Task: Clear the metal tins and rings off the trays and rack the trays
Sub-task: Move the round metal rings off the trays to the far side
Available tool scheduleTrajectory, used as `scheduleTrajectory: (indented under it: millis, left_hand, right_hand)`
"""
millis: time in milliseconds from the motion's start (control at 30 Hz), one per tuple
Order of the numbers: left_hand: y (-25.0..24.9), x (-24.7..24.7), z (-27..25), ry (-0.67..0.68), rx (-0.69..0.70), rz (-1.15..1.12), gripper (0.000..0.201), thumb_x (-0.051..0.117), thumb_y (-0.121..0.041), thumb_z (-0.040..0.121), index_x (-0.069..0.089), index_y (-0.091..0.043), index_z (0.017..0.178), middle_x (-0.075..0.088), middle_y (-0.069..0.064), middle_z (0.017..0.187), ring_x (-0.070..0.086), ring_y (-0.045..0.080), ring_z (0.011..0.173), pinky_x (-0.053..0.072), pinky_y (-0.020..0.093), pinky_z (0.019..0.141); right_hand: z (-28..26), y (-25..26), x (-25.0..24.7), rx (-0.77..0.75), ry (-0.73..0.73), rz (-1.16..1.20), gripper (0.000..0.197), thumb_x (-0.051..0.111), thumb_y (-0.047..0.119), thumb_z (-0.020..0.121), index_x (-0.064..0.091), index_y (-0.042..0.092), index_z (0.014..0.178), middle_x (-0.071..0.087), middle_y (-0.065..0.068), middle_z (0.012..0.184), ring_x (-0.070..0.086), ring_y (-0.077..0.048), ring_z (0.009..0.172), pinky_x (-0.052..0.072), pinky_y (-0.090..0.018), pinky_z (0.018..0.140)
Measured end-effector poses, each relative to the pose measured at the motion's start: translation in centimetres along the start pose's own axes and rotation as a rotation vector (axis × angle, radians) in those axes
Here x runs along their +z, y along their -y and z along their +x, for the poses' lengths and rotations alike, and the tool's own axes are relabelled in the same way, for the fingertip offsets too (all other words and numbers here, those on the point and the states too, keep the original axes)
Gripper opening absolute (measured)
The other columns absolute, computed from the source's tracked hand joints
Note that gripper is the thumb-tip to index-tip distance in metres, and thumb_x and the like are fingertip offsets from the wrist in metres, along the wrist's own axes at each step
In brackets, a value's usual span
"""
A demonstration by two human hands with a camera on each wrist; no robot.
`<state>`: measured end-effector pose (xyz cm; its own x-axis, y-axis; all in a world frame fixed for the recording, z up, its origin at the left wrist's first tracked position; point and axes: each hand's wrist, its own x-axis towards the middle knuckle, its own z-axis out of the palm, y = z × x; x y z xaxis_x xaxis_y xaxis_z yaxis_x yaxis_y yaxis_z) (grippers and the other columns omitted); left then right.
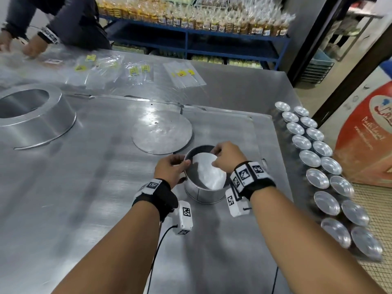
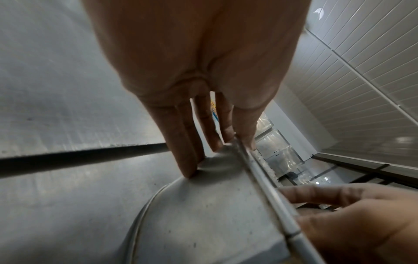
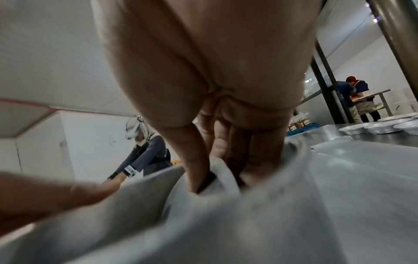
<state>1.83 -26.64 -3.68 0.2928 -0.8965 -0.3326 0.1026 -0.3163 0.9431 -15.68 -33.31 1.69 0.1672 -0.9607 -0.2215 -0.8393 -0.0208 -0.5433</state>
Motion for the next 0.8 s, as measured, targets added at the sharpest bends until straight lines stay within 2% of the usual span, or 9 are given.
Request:
scheduleTrajectory:
  millis: [133,233,300,400,500,567,667,733,800]
  left_hand:
    - [-0.8,-0.2,0.1,0.037,-0.044,0.09,0.013,0.074,-0.015,0.089,0.072,-0.009,0.1,0.074,0.011,0.102,0.07,0.032,0.097,0.061,0.039,0.066]
    - [-1.8,-0.1,0.2,0.047,-0.017,0.196,0.011,0.073,-0.008,0.087,0.073,-0.007,0.098,0.074,0.012,0.095,0.071,0.033,0.087,0.061,0.039,0.059]
    - [-2.5,0.1,0.2,0.042,0.017,0.279,0.012,0.07,-0.003,0.086,0.073,-0.004,0.098,0.074,0.013,0.091,0.071,0.031,0.078,0.062,0.041,0.057]
    - [-2.9,0.5,0.5,0.04,0.03,0.344,0.01,0.068,0.002,0.083,0.072,-0.004,0.09,0.072,0.015,0.087,0.07,0.031,0.07,0.062,0.044,0.057]
    - [-3.3,1.2,0.9,0.022,0.033,0.367,0.015,0.064,0.005,0.082,0.072,-0.008,0.082,0.072,0.016,0.085,0.07,0.032,0.067,0.062,0.045,0.056]
    - [-3.9,2.0,1.2,0.01,0.047,0.372,0.015,0.062,0.006,0.082,0.072,-0.005,0.085,0.072,0.016,0.086,0.071,0.032,0.067,0.062,0.044,0.056]
    - [-5.5,3.9,1.8,-0.017,0.078,0.348,0.017,0.061,0.006,0.082,0.069,-0.009,0.084,0.071,0.012,0.087,0.071,0.032,0.072,0.062,0.045,0.057]
    - [-6.7,5.7,2.4,-0.028,0.11,0.322,0.018,0.062,0.004,0.081,0.068,-0.011,0.089,0.069,0.007,0.089,0.07,0.03,0.076,0.062,0.046,0.058]
    - [-8.0,7.8,3.0,-0.04,0.14,0.278,0.022,0.063,0.003,0.08,0.067,-0.009,0.097,0.066,0.003,0.089,0.068,0.027,0.078,0.062,0.047,0.058]
  right_hand:
    - [-0.3,-0.3,1.6,-0.007,-0.085,-0.103,0.022,0.07,0.005,0.079,0.072,0.02,0.095,0.07,-0.005,0.101,0.068,-0.025,0.093,0.057,-0.034,0.083]
    - [-0.6,-0.2,1.6,-0.113,-0.133,-0.281,0.027,0.072,0.011,0.08,0.072,0.014,0.107,0.07,-0.01,0.104,0.067,-0.029,0.096,0.057,-0.037,0.085]
    - [-0.9,-0.3,0.9,-0.123,-0.176,-0.212,0.034,0.075,0.016,0.079,0.071,0.017,0.113,0.07,-0.009,0.106,0.067,-0.028,0.098,0.055,-0.037,0.088]
    - [-1.1,-1.3,-0.5,-0.091,-0.276,-0.092,0.033,0.073,0.019,0.08,0.072,0.014,0.113,0.071,-0.006,0.108,0.065,-0.024,0.103,0.053,-0.034,0.091]
    - [-1.6,-3.0,-2.0,0.036,-0.309,-0.028,0.038,0.072,0.027,0.083,0.069,0.008,0.115,0.069,-0.009,0.112,0.065,-0.027,0.106,0.052,-0.033,0.091]
    - [-1.7,-4.4,-2.8,0.125,-0.287,0.032,0.035,0.071,0.033,0.082,0.073,0.003,0.1,0.072,-0.013,0.097,0.069,-0.031,0.092,0.056,-0.038,0.084]
    - [-1.7,-6.2,-4.0,0.176,-0.234,0.244,0.042,0.067,0.044,0.082,0.07,0.004,0.068,0.07,-0.013,0.066,0.071,-0.03,0.06,0.061,-0.043,0.063]
    - [-1.5,-7.1,-5.0,0.181,-0.239,0.407,0.041,0.066,0.038,0.088,0.07,0.004,0.067,0.07,-0.014,0.068,0.072,-0.027,0.057,0.062,-0.042,0.058]
    - [-1.3,-7.7,-6.2,0.176,-0.276,0.519,0.033,0.066,0.029,0.091,0.07,0.004,0.07,0.071,-0.016,0.077,0.073,-0.025,0.062,0.062,-0.04,0.059]
